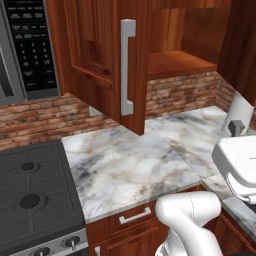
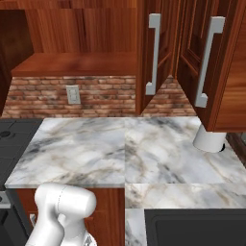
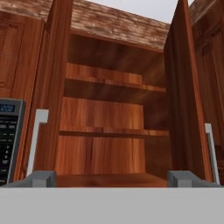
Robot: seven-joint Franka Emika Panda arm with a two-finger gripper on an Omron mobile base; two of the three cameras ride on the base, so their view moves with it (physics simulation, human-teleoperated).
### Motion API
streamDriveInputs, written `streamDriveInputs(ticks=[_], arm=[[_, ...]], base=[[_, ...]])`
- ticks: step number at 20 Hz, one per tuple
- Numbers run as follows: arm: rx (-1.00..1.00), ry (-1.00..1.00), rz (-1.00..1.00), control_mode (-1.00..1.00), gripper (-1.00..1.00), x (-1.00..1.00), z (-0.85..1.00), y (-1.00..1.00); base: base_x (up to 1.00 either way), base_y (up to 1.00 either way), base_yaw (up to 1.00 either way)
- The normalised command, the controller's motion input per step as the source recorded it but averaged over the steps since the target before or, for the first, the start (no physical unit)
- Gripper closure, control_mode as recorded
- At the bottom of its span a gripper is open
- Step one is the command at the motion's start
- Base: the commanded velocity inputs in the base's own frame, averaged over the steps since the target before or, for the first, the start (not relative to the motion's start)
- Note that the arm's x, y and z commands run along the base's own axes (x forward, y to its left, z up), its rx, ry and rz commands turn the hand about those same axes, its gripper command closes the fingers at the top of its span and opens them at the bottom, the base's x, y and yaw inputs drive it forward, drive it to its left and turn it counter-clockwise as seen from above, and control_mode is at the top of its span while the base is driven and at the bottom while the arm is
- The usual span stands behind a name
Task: Close all open cabinet doors.
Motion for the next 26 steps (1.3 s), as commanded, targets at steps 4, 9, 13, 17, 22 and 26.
streamDriveInputs(ticks=[4, 9, 13, 17, 22, 26], arm=[[0.0, 0.02, 0.0, -1.0, -1.0, 0.0, 0.0, 0.19], [0.0, 0.01, -0.01, -1.0, -1.0, 0.1, -0.05, 0.19], [0.0, 0.02, -0.07, -1.0, -1.0, 0.34, -0.16, 0.19], [0.0, 0.08, -0.1, -1.0, -1.0, 0.38, -0.15, 0.22], [0.0, 0.1, -0.08, -1.0, -1.0, 0.41, -0.07, 0.12], [0.0, 0.07, -0.1, -1.0, -1.0, 0.16, -0.01, 0.08]], base=[[0.0, 0.0, 0.0], [0.0, 0.0, 0.0], [0.0, 0.0, 0.0], [0.0, 0.0, 0.0], [0.0, 0.0, 0.0], [0.0, 0.0, 0.0]])
